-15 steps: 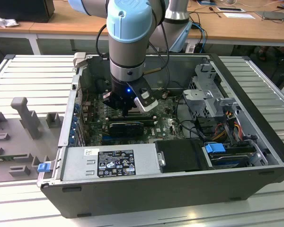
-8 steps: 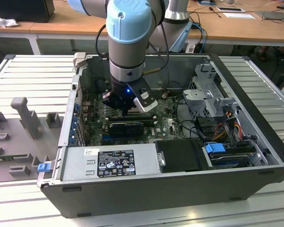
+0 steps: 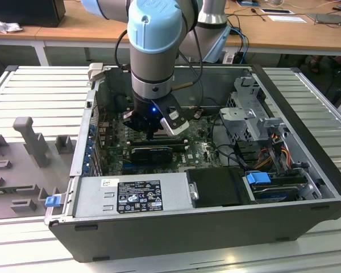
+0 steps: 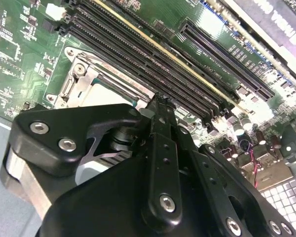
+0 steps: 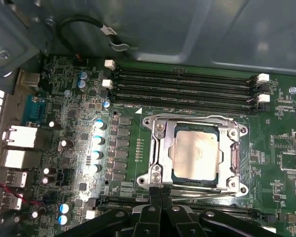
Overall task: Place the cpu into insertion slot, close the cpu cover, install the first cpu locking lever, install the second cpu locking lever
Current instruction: 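Install the second cpu locking lever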
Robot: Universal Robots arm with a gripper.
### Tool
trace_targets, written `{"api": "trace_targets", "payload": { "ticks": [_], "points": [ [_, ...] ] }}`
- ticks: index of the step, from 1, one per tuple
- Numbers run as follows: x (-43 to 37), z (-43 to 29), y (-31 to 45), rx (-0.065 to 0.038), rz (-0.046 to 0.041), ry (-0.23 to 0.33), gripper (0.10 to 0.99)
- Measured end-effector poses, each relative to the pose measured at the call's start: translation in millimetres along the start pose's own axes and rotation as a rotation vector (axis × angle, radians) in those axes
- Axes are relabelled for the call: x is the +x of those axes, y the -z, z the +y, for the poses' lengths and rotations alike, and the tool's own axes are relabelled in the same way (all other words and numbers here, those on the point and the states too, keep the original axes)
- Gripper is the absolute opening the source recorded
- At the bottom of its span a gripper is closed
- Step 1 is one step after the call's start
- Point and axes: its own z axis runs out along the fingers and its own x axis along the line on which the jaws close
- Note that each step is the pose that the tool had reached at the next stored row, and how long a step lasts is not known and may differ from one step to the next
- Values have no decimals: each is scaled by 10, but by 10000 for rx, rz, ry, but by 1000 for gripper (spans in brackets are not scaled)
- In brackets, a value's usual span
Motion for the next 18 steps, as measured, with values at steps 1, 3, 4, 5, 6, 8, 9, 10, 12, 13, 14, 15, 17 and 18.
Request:
{"api": "trace_targets", "payload": {
  "ticks": [1,3,4,5,6,8,9,10,12,13,14,15,17,18],
  "points": [
    [0,0,-2,0,1,0,106],
    [0,-2,-8,-3,0,0,106],
    [0,-2,-10,-4,0,0,106],
    [0,-2,-11,-5,0,0,106],
    [0,-3,-14,-6,-1,0,106],
    [1,-4,-19,-7,0,2,106],
    [1,-4,-21,-7,0,2,106],
    [2,-5,-23,-7,0,1,106],
    [7,-5,-26,-9,-1,-1,106],
    [10,-6,-26,-12,-1,-1,106],
    [12,-7,-27,-12,-2,0,106],
    [14,-8,-27,-12,-1,1,106],
    [21,-19,-25,-16,-1,1,106],
    [26,-28,-23,-31,-2,-1,106]
  ]
}}
